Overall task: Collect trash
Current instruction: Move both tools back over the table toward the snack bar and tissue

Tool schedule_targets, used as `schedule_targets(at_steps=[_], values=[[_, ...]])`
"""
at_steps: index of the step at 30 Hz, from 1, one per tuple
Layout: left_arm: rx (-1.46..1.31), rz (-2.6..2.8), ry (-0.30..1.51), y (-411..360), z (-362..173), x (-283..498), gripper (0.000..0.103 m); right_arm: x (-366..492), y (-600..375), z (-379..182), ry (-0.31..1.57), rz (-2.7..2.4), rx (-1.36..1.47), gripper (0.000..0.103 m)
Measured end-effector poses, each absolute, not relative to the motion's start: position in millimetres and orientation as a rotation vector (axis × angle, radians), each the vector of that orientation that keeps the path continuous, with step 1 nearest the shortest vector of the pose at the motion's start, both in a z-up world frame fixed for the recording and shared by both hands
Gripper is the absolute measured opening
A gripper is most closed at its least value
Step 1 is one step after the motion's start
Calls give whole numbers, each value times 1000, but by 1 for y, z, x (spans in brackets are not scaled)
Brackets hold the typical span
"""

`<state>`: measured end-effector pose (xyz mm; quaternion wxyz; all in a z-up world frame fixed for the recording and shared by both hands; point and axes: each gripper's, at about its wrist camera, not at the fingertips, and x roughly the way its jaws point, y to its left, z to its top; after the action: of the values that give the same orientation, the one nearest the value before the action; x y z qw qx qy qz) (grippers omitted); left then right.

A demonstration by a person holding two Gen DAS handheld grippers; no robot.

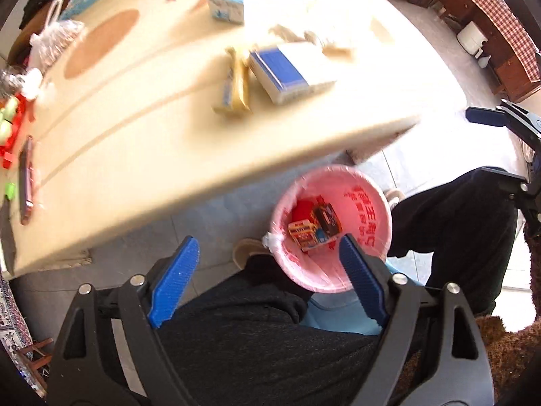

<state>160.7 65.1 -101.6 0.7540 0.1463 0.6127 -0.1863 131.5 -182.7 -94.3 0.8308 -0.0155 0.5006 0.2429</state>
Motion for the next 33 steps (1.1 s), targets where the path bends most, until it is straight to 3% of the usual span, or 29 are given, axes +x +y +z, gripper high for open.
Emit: schedule_targets(at_steps=[5,14,33], values=[[357,-359,1255,72,-35,200,86,163,-196,-20,930,500,-71,95],[403,-340,1251,61,4,250,86,213,-198,36,852,471,-213,95],[529,-402,1406,28,-93,296,87,277,-189,-21,982,514,-228,95]])
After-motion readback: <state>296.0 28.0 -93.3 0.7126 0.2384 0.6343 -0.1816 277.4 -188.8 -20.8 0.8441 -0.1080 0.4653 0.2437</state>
